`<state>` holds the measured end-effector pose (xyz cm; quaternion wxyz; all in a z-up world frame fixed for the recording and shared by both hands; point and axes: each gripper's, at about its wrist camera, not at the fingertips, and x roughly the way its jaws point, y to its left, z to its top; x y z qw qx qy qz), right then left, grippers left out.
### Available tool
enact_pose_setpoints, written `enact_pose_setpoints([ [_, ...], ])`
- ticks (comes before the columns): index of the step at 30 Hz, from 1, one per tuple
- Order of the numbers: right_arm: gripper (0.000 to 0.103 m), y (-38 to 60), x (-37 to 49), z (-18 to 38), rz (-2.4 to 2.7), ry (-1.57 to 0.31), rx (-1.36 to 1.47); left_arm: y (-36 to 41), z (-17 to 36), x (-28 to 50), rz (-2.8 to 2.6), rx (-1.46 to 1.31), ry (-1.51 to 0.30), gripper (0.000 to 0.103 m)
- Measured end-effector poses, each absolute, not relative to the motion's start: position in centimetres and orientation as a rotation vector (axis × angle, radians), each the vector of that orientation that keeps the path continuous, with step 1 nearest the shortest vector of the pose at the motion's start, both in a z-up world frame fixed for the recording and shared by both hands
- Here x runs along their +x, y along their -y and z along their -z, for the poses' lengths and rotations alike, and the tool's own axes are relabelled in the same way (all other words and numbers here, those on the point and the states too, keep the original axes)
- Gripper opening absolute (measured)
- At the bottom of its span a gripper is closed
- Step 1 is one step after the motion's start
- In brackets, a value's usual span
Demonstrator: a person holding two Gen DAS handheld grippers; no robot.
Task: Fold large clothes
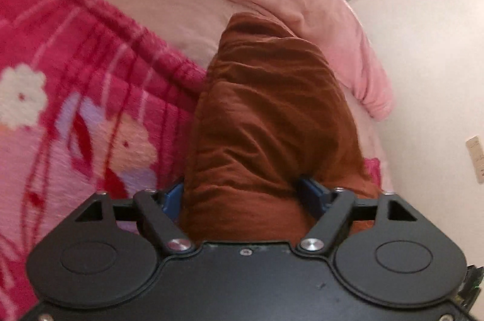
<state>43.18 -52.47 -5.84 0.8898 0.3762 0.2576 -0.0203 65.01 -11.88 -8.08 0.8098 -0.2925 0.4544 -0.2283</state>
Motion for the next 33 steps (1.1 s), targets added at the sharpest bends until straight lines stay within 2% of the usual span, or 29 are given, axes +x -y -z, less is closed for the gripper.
enact_pose_setpoints([
  [1,0.04,52.4,43.2,5.6,0.054,-0.536,0.755,12.0,7.8,64.9,0.509,-0.626,-0.964,0.047],
  [2,0.028,52.0,43.1,5.3,0.065,-0.53,0.718,12.0,7.5,64.8,0.519,-0.62,-0.953,0.035],
  [3,0.022,51.8,43.0,4.9,0.064,-0.517,0.691,12.0,6.9,64.5,0.532,-0.599,-0.934,0.03],
  [4,0.021,51.5,42.6,4.3,0.059,-0.498,0.673,11.9,6.4,64.3,0.54,-0.583,-0.911,0.024],
  [7,0.019,51.2,41.4,2.9,0.002,-0.392,0.681,10.8,5.5,63.6,0.537,-0.582,-0.851,0.019],
  [10,0.019,51.1,41.7,3.3,0.009,-0.392,0.693,10.1,6.3,64.5,0.528,-0.56,-0.858,0.02],
  [13,0.022,50.6,43.3,6.1,0.074,-0.492,0.661,10.9,6.8,64.1,0.515,-0.45,-0.829,0.035],
  [14,0.028,50.5,43.6,6.8,0.078,-0.496,0.684,11.4,6.4,63.8,0.496,-0.403,-0.813,0.043],
  [16,0.034,51.2,43.0,7.3,0.065,-0.475,0.758,11.3,5.3,62.8,0.469,-0.383,-0.783,0.05],
  [18,0.054,51.7,41.4,6.8,0.055,-0.434,0.815,10.3,4.0,61.0,0.487,-0.38,-0.75,0.051],
  [20,0.061,51.9,39.2,5.7,0.067,-0.411,0.831,9.0,3.1,58.1,0.505,-0.342,-0.697,0.054],
  [22,0.062,51.6,35.6,4.9,0.061,-0.377,0.808,7.4,3.0,54.1,0.508,-0.285,-0.641,0.054],
  [24,0.069,50.7,31.6,4.7,0.07,-0.357,0.787,6.5,3.1,49.7,0.521,-0.229,-0.588,0.054],
  [29,0.069,49.3,25.5,6.7,0.071,-0.37,0.874,6.2,5.5,42.0,0.575,-0.145,-0.592,0.053],
  [33,0.067,48.6,26.7,7.7,0.033,-0.403,0.925,8.8,7.3,40.2,0.578,-0.009,-0.591,0.051],
])
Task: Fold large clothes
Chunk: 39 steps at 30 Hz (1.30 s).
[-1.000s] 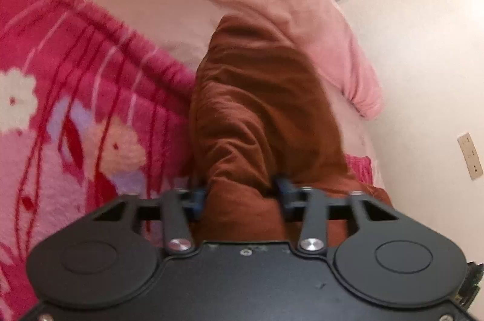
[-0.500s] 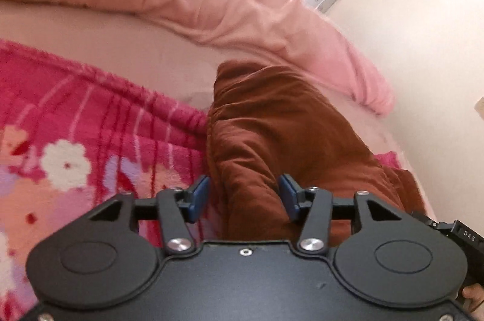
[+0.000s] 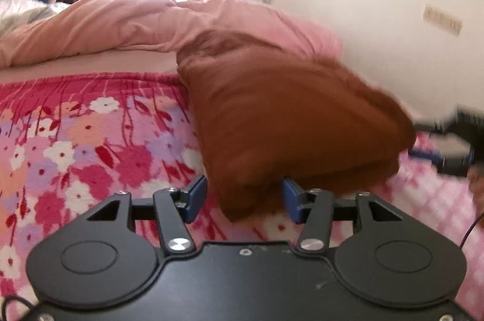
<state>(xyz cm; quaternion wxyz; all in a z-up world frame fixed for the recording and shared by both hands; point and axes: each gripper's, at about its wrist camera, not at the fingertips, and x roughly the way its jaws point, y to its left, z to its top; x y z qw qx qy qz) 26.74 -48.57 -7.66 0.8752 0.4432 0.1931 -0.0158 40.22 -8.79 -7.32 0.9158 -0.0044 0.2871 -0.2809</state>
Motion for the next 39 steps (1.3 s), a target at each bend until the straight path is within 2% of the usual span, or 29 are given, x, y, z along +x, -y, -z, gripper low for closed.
enact_pose_setpoints([
  [10,0.066,46.7,30.2,8.0,0.124,-0.413,0.94,10.0,8.7,41.5,0.475,-0.034,-0.621,0.026],
  [11,0.054,46.5,30.2,8.0,0.128,-0.41,0.948,9.8,8.4,41.3,0.467,-0.041,-0.614,0.025],
  [12,0.034,46.4,30.1,7.8,0.132,-0.407,0.942,9.5,8.1,41.1,0.458,-0.058,-0.602,0.024],
  [15,0.023,45.8,28.6,6.0,0.097,-0.305,0.896,8.0,7.2,40.8,0.441,-0.141,-0.586,0.023],
  [18,0.023,45.7,28.3,5.9,0.085,-0.282,0.882,7.7,8.5,42.1,0.418,-0.17,-0.638,0.024],
  [22,0.022,46.3,30.3,10.2,0.15,-0.39,0.894,8.1,10.7,43.1,0.391,-0.157,-0.693,0.031],
  [26,0.024,47.2,29.8,12.4,0.102,-0.367,0.963,7.9,10.6,43.1,0.404,-0.153,-0.713,0.033],
  [29,0.033,46.8,29.4,11.0,0.109,-0.385,0.89,7.2,9.0,41.9,0.441,-0.141,-0.714,0.031],
  [30,0.042,46.6,29.0,10.2,0.123,-0.387,0.863,6.8,8.2,41.2,0.44,-0.127,-0.697,0.031],
  [33,0.049,45.4,27.6,6.8,0.2,-0.357,0.696,6.2,5.3,40.2,0.457,-0.106,-0.629,0.031],
  [39,0.048,42.4,28.3,1.5,0.168,-0.255,0.492,9.8,0.4,42.2,0.529,-0.114,-0.525,0.029],
])
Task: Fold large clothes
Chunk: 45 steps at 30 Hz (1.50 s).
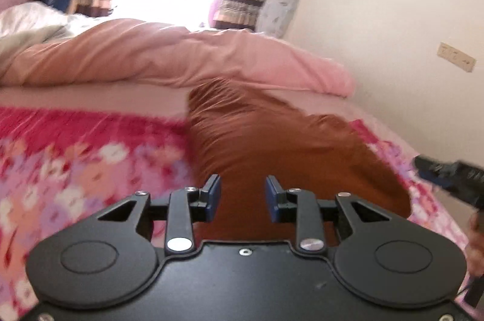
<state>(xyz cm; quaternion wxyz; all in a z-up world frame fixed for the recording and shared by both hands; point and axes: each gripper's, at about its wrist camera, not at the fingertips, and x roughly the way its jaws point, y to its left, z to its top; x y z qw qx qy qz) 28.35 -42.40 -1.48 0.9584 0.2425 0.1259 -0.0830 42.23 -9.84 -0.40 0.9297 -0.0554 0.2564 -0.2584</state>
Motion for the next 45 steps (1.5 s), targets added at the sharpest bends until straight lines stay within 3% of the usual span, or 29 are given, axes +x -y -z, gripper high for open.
enact_pose_setpoints([
  [3,0.036,41.4,30.7,1.5,0.157,-0.305,0.45,12.1,0.8,43.6,0.552,-0.115,-0.565,0.029],
  [7,0.028,40.7,33.1,3.8,0.221,-0.405,0.363,13.8,3.4,44.6,0.564,-0.082,-0.615,0.029],
  [9,0.017,40.6,33.4,5.3,0.242,-0.438,0.342,14.5,4.4,44.6,0.558,-0.035,-0.62,0.03],
  [16,0.012,40.2,33.1,7.6,0.239,-0.446,0.318,14.4,5.7,45.3,0.562,-0.033,-0.653,0.033],
  [20,0.013,40.2,33.1,6.4,0.231,-0.472,0.312,14.3,3.4,45.3,0.583,-0.019,-0.658,0.032],
  [25,0.028,40.4,33.4,1.6,0.207,-0.403,0.277,14.5,-1.0,47.8,0.551,0.002,-0.578,0.039],
  [29,0.029,40.3,36.7,-0.6,0.197,-0.385,0.245,15.5,-1.0,51.3,0.522,-0.024,-0.616,0.039],
  [38,0.028,40.7,42.1,3.3,0.302,-0.541,0.179,17.2,2.4,53.0,0.52,0.049,-0.619,0.045],
  [45,0.027,41.6,41.5,4.9,0.296,-0.531,0.254,17.1,2.5,53.0,0.51,0.02,-0.627,0.047],
])
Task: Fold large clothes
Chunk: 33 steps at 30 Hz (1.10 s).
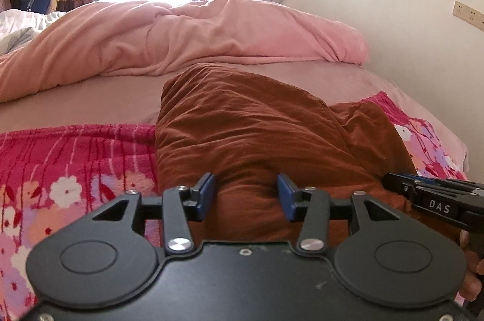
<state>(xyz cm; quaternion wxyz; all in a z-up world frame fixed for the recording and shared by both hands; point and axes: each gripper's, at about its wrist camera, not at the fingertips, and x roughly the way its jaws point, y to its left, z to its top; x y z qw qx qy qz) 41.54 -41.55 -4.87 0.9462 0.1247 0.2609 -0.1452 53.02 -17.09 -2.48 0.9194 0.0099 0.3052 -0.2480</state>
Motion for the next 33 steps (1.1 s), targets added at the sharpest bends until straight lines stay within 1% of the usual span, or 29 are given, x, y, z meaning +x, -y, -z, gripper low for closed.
enact_pose_setpoints([
  [1,0.027,41.5,41.4,4.7,0.298,-0.53,0.257,16.8,2.2,52.7,0.507,0.011,-0.623,0.046],
  [3,0.027,41.3,40.6,3.8,0.304,-0.519,0.274,16.2,1.2,51.7,0.502,-0.003,-0.621,0.042],
  [8,0.027,39.6,36.2,1.0,0.264,-0.44,0.28,14.4,-0.1,46.4,0.539,-0.012,-0.555,0.043],
  [13,0.027,37.9,33.2,0.4,0.205,-0.418,0.251,13.0,0.8,42.1,0.592,-0.033,-0.555,0.044],
  [17,0.028,37.4,32.3,1.5,0.197,-0.427,0.243,13.3,2.9,41.3,0.584,0.004,-0.591,0.044],
  [19,0.027,37.5,32.4,2.4,0.198,-0.441,0.244,13.3,4.2,41.5,0.582,-0.008,-0.632,0.045],
  [23,0.026,38.1,32.8,4.5,0.216,-0.477,0.261,13.0,6.1,42.2,0.59,-0.05,-0.657,0.047],
  [24,0.024,38.3,32.9,5.0,0.22,-0.486,0.261,13.1,6.3,42.2,0.593,-0.049,-0.656,0.048],
  [26,0.022,38.5,33.0,6.0,0.224,-0.493,0.259,13.3,6.8,42.0,0.594,-0.035,-0.645,0.048],
  [30,0.021,38.6,32.9,7.3,0.225,-0.477,0.272,13.6,6.9,41.7,0.587,-0.018,-0.631,0.049],
  [33,0.022,38.3,32.1,6.9,0.224,-0.442,0.276,13.2,5.8,40.7,0.574,0.0,-0.602,0.049],
])
